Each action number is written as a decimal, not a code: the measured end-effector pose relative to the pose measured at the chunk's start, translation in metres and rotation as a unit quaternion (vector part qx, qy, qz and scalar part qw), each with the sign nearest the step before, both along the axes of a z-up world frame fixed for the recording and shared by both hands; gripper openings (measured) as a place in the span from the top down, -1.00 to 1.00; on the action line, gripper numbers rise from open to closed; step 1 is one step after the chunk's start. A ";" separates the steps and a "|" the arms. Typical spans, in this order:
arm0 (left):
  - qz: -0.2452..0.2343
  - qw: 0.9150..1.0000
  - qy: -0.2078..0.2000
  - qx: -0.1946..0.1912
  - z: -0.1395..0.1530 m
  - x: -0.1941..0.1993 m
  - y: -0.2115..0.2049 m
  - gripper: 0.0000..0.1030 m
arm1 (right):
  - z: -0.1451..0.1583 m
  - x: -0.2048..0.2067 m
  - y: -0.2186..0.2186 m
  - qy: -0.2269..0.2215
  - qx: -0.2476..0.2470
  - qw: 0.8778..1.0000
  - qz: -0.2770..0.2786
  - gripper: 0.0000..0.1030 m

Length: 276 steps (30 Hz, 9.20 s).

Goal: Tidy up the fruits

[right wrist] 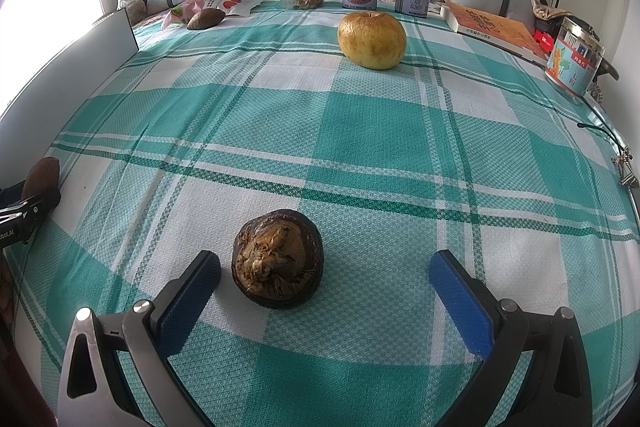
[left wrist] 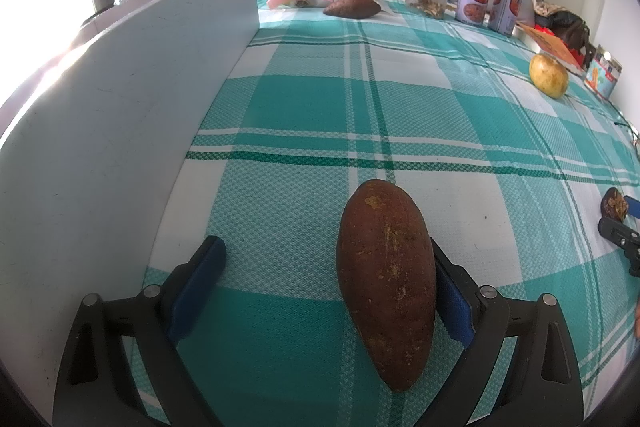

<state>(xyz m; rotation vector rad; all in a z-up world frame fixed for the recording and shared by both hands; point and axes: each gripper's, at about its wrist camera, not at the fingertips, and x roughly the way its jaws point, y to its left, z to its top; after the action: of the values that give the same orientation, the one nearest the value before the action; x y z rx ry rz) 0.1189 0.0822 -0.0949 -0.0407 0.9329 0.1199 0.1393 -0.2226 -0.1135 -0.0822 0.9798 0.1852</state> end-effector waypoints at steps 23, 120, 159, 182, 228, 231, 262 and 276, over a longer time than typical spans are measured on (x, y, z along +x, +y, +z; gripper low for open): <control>0.000 1.000 0.000 -0.001 0.000 0.000 0.000 -0.87 | 0.000 0.000 0.000 0.000 0.000 1.000 0.000 -1.00; 0.185 0.977 -0.062 -0.089 0.140 -0.104 0.213 -0.69 | 0.159 -0.039 0.326 -0.044 0.165 0.940 0.297 -0.87; -0.048 0.999 0.005 -0.002 -0.006 0.025 -0.068 -0.88 | 0.017 -0.022 -0.045 -0.038 -0.002 0.997 -0.065 -1.00; 0.079 0.986 -0.018 -0.149 0.045 0.330 0.000 -0.87 | -0.004 -0.003 -0.027 0.001 -0.003 1.000 -0.031 -1.00; 0.096 0.987 0.031 -0.123 -0.006 0.373 0.016 -0.39 | -0.003 -0.002 -0.026 0.001 -0.004 1.000 -0.031 -1.00; 0.071 0.992 0.041 -0.100 -0.008 0.377 0.008 -0.58 | -0.003 -0.002 -0.026 0.001 -0.004 1.000 -0.031 -1.00; -0.186 0.979 0.085 0.007 0.008 0.051 -0.096 -0.62 | -0.003 -0.001 -0.026 0.001 -0.004 1.000 -0.031 -1.00; -0.118 0.993 0.007 -0.005 -0.007 0.016 -0.073 -0.95 | -0.002 0.000 -0.026 0.001 -0.004 1.000 -0.031 -1.00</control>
<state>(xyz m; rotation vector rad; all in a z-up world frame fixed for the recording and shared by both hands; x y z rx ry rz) 0.1345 0.0092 -0.1022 0.0622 0.9451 -0.1040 0.1388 -0.2485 -0.1160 -0.0587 0.9834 0.1246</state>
